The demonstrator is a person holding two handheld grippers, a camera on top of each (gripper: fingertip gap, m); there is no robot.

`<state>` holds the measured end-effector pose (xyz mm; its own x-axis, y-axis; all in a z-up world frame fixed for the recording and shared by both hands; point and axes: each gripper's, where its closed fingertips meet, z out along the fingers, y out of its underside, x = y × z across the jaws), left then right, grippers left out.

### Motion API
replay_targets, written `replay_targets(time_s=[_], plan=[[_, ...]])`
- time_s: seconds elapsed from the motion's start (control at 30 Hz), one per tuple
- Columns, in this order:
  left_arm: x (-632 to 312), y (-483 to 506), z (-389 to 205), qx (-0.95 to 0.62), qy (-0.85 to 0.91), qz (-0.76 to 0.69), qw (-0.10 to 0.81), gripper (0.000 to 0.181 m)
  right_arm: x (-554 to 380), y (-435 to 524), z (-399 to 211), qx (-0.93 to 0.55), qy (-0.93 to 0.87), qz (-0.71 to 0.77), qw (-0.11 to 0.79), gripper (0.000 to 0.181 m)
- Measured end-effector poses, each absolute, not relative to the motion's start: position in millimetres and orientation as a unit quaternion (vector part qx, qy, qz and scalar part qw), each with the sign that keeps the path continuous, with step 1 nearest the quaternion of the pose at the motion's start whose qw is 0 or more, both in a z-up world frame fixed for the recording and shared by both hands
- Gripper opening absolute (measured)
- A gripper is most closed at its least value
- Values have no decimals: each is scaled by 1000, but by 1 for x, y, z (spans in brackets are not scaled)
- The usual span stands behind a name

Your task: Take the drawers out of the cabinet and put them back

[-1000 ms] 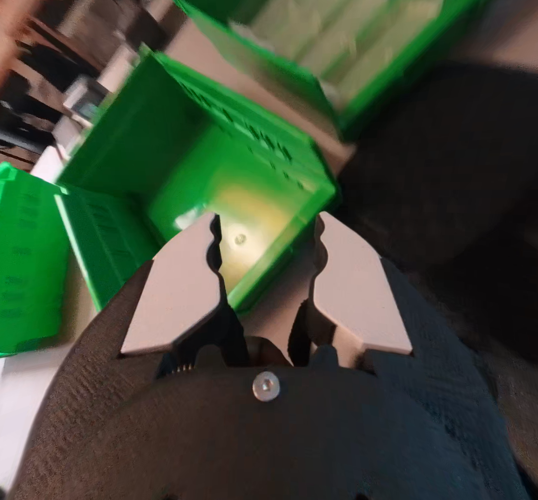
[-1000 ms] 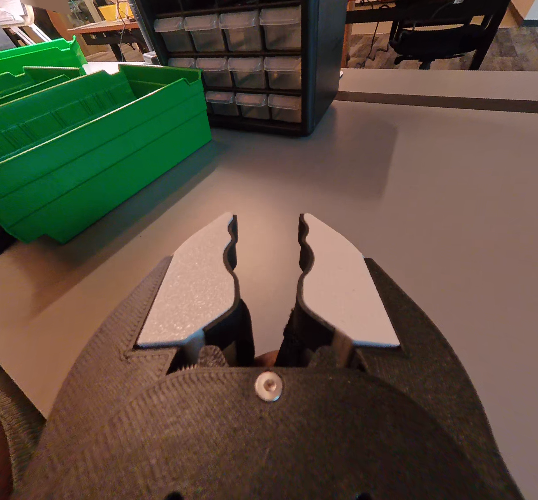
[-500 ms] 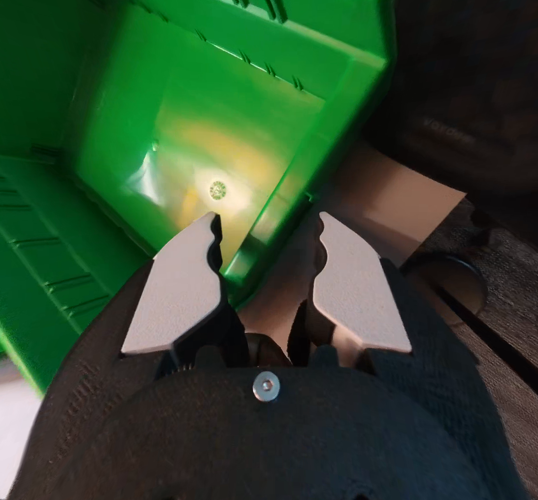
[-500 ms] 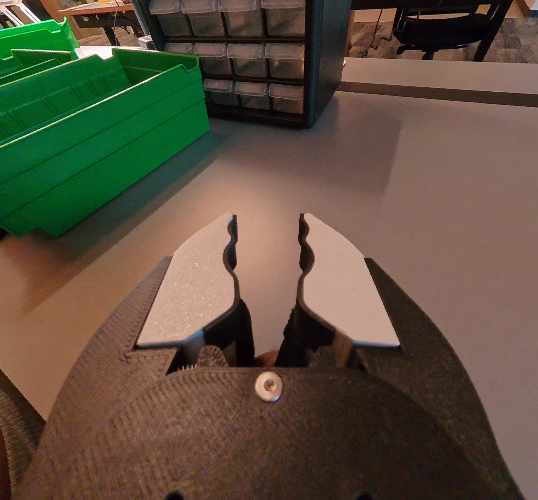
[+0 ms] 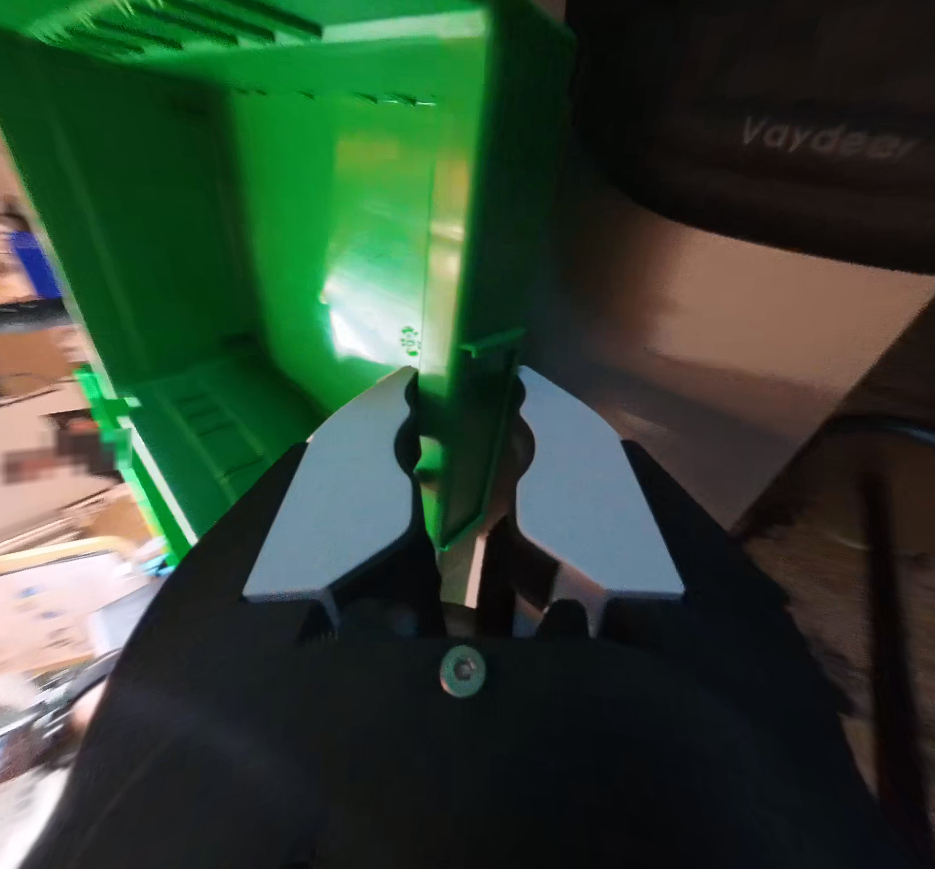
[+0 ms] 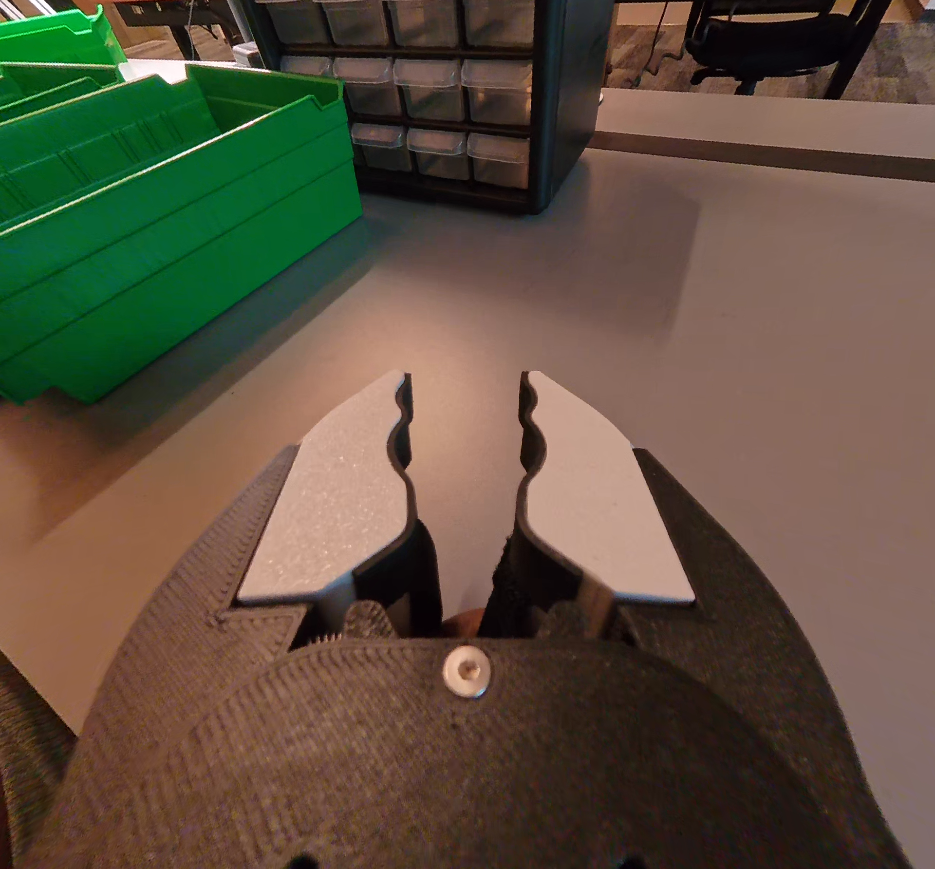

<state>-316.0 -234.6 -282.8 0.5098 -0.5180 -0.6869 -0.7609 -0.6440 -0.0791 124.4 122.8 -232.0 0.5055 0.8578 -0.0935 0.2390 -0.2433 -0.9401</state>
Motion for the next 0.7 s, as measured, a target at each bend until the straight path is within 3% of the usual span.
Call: replay_targets(time_s=[0.03,0.33,0.7], plan=[[-316,-232,-279,-834,381,350,192,31,124,123,-232,-721,-380,320,483,40],[-308,-220,-255,-800,362,440,190,35,125,124,-233,-725,-376,320,481,40],[-293,-202,-173,-713,322,595,185,33,124,124,-235,-726,-381,315,477,41]])
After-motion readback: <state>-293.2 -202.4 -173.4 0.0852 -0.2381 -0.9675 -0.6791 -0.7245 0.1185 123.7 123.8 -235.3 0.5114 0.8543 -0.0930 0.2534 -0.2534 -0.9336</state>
